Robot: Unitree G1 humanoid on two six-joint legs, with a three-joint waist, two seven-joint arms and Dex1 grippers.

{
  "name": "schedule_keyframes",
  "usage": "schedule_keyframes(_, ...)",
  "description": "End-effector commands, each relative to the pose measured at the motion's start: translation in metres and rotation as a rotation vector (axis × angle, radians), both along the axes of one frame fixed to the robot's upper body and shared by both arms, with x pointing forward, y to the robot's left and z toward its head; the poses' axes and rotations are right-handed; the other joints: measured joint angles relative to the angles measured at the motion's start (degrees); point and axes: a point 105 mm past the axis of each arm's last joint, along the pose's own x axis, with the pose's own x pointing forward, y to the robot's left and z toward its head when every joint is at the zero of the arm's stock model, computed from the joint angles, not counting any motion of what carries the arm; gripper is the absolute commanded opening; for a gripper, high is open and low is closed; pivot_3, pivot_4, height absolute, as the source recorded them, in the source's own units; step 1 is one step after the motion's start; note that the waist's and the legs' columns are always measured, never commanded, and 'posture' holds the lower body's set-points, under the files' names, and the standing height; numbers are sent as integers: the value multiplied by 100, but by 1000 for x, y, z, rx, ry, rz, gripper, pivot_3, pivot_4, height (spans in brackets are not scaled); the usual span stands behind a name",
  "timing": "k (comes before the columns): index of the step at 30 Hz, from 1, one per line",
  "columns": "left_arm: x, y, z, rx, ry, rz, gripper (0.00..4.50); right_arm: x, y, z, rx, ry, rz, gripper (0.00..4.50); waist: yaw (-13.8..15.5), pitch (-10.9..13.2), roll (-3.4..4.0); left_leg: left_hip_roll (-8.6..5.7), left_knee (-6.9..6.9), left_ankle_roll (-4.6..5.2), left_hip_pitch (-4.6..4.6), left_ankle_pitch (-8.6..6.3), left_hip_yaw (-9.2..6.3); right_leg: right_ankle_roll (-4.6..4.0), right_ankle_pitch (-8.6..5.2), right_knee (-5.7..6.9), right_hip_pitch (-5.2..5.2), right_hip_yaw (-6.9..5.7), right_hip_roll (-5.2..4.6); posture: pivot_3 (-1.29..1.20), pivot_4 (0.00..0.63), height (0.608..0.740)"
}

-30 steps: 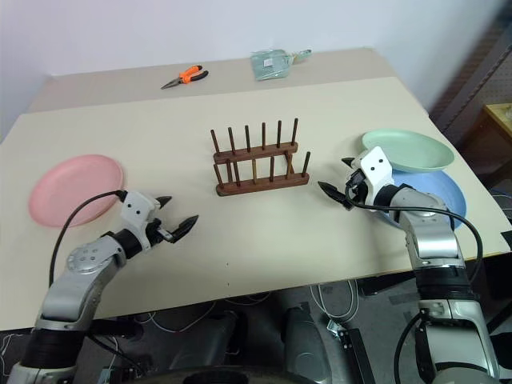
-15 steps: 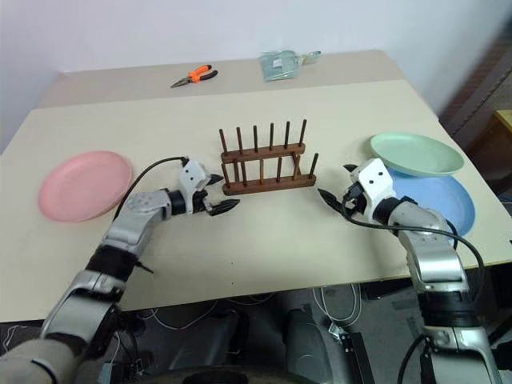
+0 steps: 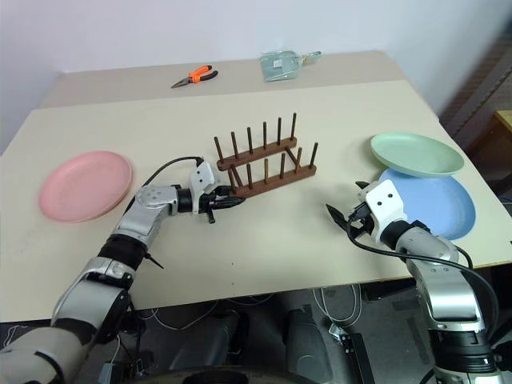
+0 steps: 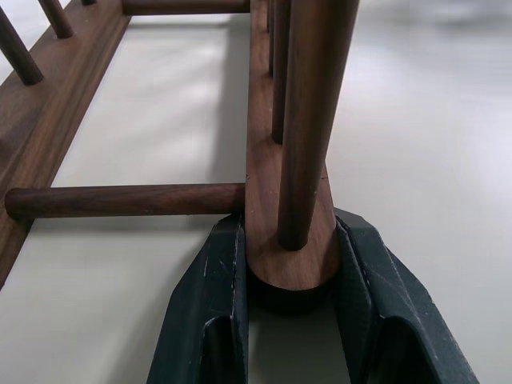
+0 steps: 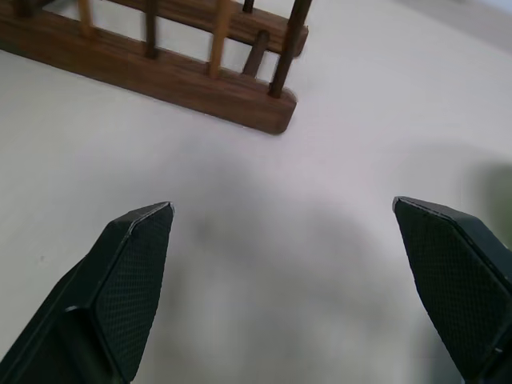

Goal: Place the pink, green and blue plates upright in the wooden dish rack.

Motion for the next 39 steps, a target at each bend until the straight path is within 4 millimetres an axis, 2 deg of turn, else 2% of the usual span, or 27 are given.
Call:
schedule_keyframes(1, -29, -9, -4, 21, 62, -155, 1280, -1, -13, 12, -20, -46, -24, 4500, 7, 0, 0, 0, 0, 0, 0, 0, -1, 0, 0, 0, 0, 0, 0, 0, 150, 740)
schedule_keyframes(2, -31, -7, -5, 31, 63, -151, 1834, -1, -15, 12, -23, -44, -30, 4500, 12, 0, 0, 1, 1, 0, 0, 0, -1, -1, 0, 0, 1, -1, 0, 0, 150, 740)
schedule_keyframes(3, -31, -5, -6, 44, 60, -141, 2162, -2, -17, 11, -26, -42, -34, 4500, 17, 0, 0, 1, 1, 0, 0, 0, -1, -1, 0, 0, 1, 0, 0, 0, 150, 740)
schedule_keyframes(7, -19, 13, -15, 118, 33, -28, 4140, -6, -26, 5, -53, -15, -50, 4500, 33, 0, 0, 2, 2, 0, 0, 0, -2, -1, -1, 0, 2, -1, 1, 0, 150, 740)
schedule_keyframes(11, -22, 37, -22, 158, 65, 47, 4140, -14, -35, -4, -98, 32, -46, 4500, -1, -1, 1, 3, 1, 0, 2, 0, -1, -1, -1, 0, 1, 0, 2, 0, 150, 740)
schedule_keyframes(12, -26, 43, -23, 158, 80, 60, 4204, -17, -37, -5, -102, 46, -39, 3959, -43, -2, 2, 5, 0, 0, 2, 0, -1, -1, -1, 0, 1, 0, 3, 0, 150, 740)
schedule_keyframes(13, -32, 47, -23, 153, 101, 63, 3911, -20, -38, -6, -104, 64, -28, 3667, -84, -3, 4, 6, -2, 0, 3, 0, -1, -1, -1, 0, 1, 0, 4, 0, 150, 740)
schedule_keyframes(15, -48, 50, -22, 131, 146, 49, 3331, -26, -36, -7, -93, 94, 9, 2656, -144, -5, 7, 11, -6, 0, 6, 0, 0, -2, -2, 1, 1, 1, 7, 0, 150, 740)
schedule_keyframes(20, -88, 31, -20, 88, 222, -22, 876, -45, -9, -16, -46, 199, 176, 46, -203, -13, 21, 19, -9, -2, 8, -2, 1, -3, -4, -1, 3, 0, 9, 0, 150, 740)
schedule_keyframes(22, -94, 23, -20, 78, 223, -17, 75, -48, -1, -20, -40, 226, 212, 0, -176, -13, 21, 18, -6, -1, 7, -3, 0, -5, -6, -9, 9, -1, 8, 0, 150, 740)
schedule_keyframes(24, -96, 9, -25, 74, 211, 4, 75, -43, 8, -29, -49, 230, 225, 0, -111, -14, 21, 19, -4, -1, 7, -3, -1, -6, -8, -25, 19, -5, 8, 0, 150, 740)
schedule_keyframes(26, -90, -1, -29, 61, 193, 64, 75, -35, 16, -36, -69, 217, 226, 0, -62, -15, 22, 18, -1, 1, 7, -5, 0, -15, -12, -38, 26, -5, 8, 0, 150, 740)
schedule_keyframes(30, -80, -7, -29, 45, 164, 135, 75, -26, 21, -39, -93, 192, 216, 0, 63, -19, 20, 15, 5, 4, 7, -7, 0, -12, -10, -49, 37, -9, 3, 0, 150, 740)
schedule_keyframes(34, -35, -9, -37, 33, 66, 414, 75, 14, 38, -41, -151, 96, 124, 0, 72, -26, 11, 16, 15, -6, 16, -12, 0, -21, -5, -54, 51, -11, 5, 0, 150, 740)
schedule_keyframes(39, -7, -1, -42, 36, 33, 548, 75, 48, 49, -33, -132, 31, 69, 0, 57, -32, 12, 23, 32, -4, 23, -8, 0, -23, 13, -50, 61, -22, 14, 0, 150, 740)
